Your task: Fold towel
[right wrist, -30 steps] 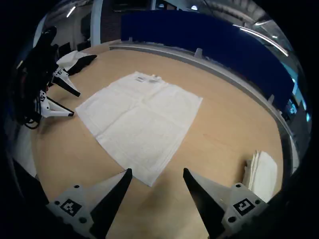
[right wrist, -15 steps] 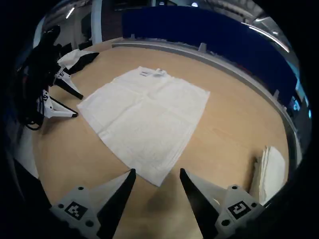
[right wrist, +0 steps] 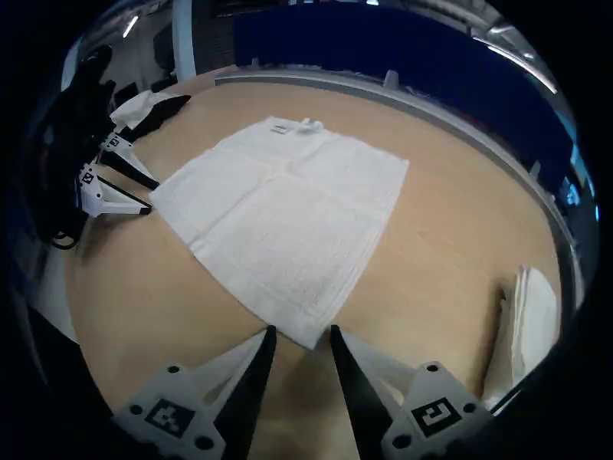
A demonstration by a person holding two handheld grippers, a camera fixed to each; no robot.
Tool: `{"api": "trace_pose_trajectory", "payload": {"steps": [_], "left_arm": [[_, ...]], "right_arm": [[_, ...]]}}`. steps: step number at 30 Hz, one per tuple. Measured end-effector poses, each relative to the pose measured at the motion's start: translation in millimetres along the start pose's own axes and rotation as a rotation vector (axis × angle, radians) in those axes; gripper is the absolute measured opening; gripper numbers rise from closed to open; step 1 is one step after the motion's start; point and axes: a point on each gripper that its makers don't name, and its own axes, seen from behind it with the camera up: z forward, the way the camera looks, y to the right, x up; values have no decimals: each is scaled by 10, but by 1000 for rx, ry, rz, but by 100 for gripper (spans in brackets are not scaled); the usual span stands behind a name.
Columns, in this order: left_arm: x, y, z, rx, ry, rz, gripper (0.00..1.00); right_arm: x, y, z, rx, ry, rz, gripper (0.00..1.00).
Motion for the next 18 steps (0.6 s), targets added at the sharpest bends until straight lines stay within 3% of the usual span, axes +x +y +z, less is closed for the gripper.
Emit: {"api": "trace_pose_trajectory", "payload": {"steps": [11, 18], "left_arm": [[0, 7, 1, -2, 2, 7, 51], [7, 12, 9, 8, -6, 2, 32]], "right_arm": [[9, 7, 5, 1, 0, 2, 26], [7, 16, 17, 0, -8, 12, 21]]}}
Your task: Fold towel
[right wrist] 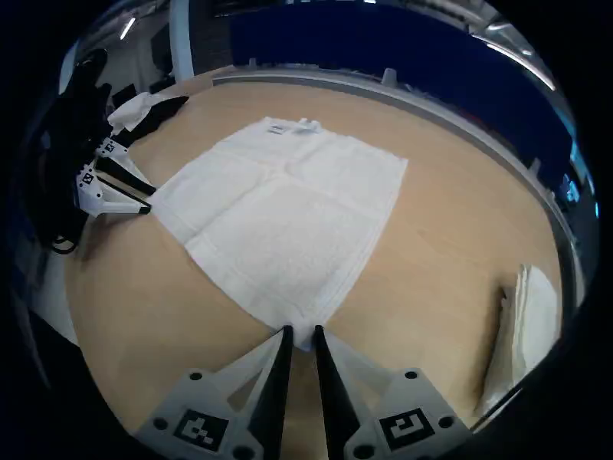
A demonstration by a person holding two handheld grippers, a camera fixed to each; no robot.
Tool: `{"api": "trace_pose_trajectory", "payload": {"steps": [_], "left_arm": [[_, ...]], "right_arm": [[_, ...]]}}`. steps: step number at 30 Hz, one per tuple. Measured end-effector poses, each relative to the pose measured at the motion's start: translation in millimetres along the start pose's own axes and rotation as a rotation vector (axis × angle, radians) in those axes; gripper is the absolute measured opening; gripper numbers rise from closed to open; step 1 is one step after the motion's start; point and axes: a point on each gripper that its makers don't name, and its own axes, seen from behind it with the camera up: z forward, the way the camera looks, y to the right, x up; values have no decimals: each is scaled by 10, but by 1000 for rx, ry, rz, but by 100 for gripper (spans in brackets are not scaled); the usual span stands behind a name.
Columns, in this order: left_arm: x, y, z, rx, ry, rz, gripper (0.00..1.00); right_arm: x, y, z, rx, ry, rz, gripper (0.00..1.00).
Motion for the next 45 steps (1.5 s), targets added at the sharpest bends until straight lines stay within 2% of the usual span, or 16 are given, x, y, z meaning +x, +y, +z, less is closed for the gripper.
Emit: {"api": "trace_pose_trajectory", "payload": {"steps": [3, 9, 24, 33, 39, 45], "left_arm": [[4, -33, 1, 16, 0, -9, 21], [2, -43, 2, 27, 0, -2, 13], [38, -58, -42, 33, -5, -16, 9], [164, -70, -204, 44, 20, -45, 9], [281, -50, -404, 45, 42, -74, 9], [356, -9, -598, 42, 42, -81, 9]], "right_arm": [[4, 6, 0, -1, 2, 6, 19], [4, 10, -21, -6, 4, 1, 17], [64, -8, -92, 7, 22, 12, 15], [238, -17, -268, 8, 56, 12, 15], [362, -31, -468, 12, 70, 2, 15], [483, -57, -680, 21, 92, -1, 15]]}}
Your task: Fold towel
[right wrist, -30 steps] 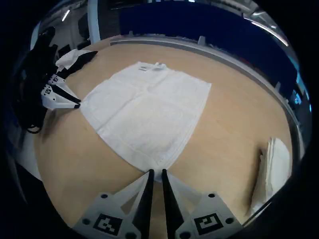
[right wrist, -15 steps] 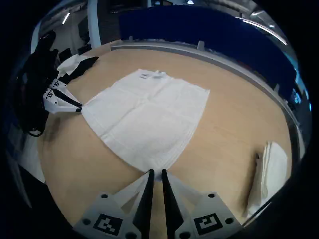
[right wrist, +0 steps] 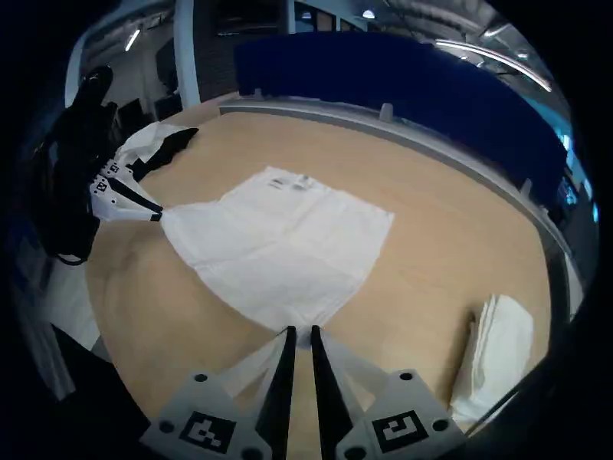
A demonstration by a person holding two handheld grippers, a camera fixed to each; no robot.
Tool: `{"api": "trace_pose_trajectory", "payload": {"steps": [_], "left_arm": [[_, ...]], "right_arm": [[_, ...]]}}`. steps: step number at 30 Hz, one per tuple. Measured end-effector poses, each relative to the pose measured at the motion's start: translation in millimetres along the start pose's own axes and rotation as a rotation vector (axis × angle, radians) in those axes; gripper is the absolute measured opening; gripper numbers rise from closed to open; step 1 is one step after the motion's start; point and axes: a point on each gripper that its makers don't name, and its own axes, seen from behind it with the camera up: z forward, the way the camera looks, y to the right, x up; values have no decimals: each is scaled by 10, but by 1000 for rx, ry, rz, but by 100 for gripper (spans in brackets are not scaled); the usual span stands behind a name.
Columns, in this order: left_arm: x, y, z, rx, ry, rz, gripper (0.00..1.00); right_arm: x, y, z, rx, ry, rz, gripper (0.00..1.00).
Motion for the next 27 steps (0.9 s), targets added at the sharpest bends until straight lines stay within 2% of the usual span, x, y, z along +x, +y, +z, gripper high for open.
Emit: {"api": "trace_pose_trajectory", "payload": {"steps": [9, 18, 21, 27], "left_arm": [[128, 88, -261, -4, 11, 3, 9], [148, 197, -482, -26, 16, -48, 9], [127, 220, -537, -31, 16, -61, 9], [97, 234, -548, -30, 15, -71, 9]], "right_arm": [[134, -94, -294, 19, 20, -6, 15], [199, -161, -522, 26, 32, 6, 15], [215, -175, -562, 27, 36, 14, 15], [217, -184, -549, 31, 36, 20, 15]]}}
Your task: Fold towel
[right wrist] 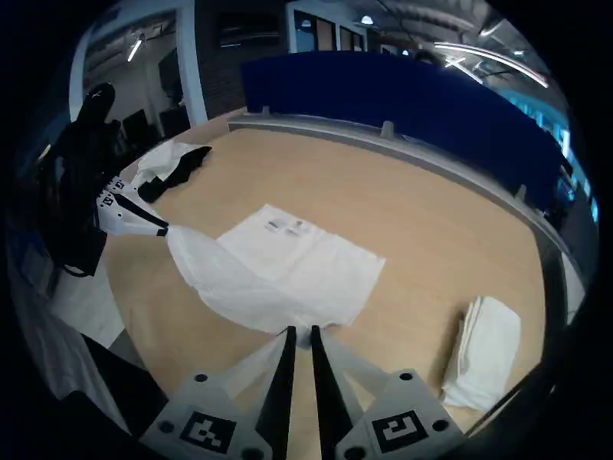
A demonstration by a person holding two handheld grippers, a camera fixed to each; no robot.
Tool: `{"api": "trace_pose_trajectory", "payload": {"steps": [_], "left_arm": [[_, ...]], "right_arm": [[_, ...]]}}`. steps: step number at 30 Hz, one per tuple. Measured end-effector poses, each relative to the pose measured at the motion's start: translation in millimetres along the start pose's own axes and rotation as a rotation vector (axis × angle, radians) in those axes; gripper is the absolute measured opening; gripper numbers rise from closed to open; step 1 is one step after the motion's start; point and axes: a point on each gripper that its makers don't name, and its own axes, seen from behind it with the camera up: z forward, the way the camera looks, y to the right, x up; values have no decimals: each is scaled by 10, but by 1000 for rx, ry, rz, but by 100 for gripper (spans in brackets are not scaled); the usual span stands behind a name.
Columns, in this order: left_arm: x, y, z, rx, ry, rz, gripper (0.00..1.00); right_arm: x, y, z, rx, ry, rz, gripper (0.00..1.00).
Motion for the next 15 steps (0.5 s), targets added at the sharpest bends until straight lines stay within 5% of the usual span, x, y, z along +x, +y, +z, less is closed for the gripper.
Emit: {"api": "trace_pose_trajectory", "payload": {"steps": [15], "left_arm": [[208, -186, 121, 14, 17, -67, 9]], "right_arm": [[202, 187, 132, -25, 10, -25, 15]]}}
